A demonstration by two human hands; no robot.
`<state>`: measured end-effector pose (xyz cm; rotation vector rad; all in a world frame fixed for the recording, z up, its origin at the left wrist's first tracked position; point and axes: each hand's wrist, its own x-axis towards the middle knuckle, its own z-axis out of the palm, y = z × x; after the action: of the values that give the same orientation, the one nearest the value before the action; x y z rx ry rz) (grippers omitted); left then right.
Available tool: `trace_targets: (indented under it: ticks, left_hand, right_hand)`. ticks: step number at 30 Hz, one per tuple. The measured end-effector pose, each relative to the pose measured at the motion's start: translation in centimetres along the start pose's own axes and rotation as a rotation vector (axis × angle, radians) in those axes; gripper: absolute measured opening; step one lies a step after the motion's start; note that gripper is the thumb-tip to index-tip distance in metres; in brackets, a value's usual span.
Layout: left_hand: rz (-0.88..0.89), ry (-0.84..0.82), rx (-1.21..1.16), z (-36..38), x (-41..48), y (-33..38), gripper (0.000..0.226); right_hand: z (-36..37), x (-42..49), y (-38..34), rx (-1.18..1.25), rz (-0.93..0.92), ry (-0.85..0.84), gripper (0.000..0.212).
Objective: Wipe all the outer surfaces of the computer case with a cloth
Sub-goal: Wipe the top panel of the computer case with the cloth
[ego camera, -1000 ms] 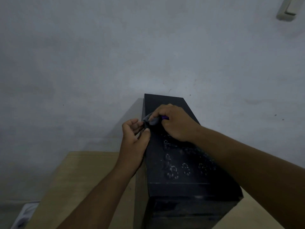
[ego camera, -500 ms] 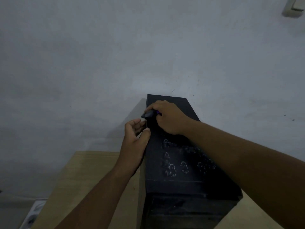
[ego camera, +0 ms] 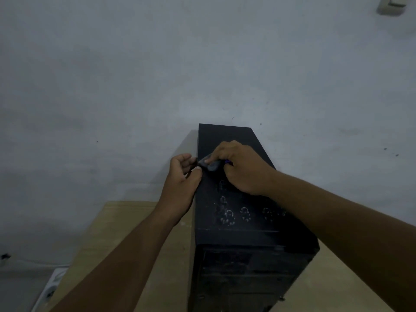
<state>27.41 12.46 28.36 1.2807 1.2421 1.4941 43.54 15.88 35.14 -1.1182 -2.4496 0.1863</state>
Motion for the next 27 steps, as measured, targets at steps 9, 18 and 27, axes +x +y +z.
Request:
trace_targets:
  ticks: [9, 18, 27]
  left_hand:
    - [-0.021, -0.017, 0.016, 0.1, -0.3, 0.2, 0.029]
    - [-0.021, -0.040, -0.011, 0.1, -0.3, 0.2, 0.024]
    - [-0.019, -0.058, 0.022, -0.2, -0.2, 0.0, 0.025]
  right_hand:
    - [-0.8, 0.1, 1.4, -0.011, -0.034, -0.074, 0.055]
    - [0.5, 5.5, 4.5, -0.040, 0.045, -0.033, 0.051]
    - [1.5, 8.1, 5.9, -0.031, 0.128, -0.020, 0.052]
